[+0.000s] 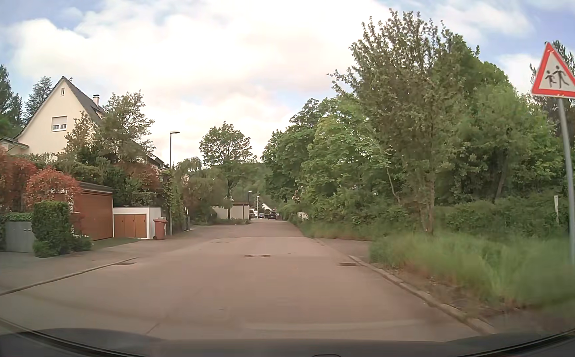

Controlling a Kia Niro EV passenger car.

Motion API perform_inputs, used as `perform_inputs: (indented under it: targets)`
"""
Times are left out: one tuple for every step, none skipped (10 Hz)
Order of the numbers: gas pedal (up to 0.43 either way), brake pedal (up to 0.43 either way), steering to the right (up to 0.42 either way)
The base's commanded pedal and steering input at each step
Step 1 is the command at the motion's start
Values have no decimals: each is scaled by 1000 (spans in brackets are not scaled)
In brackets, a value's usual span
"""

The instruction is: Follow the waypoints while adhering to traffic rules and regulations

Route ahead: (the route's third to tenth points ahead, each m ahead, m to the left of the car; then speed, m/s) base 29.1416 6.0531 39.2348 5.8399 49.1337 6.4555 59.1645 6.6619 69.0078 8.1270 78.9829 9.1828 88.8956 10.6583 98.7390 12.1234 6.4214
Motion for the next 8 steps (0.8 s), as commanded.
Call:
perform_inputs:
  targets:
    - [28, 0, -4]
    - [28, 0, -3]
    - [28, 0, -3]
    - [28, 0, -4]
    - [28, 0, -5]
    - [28, 0, -9]
    - [28, 0, -12]
    - [28, 0, -13]
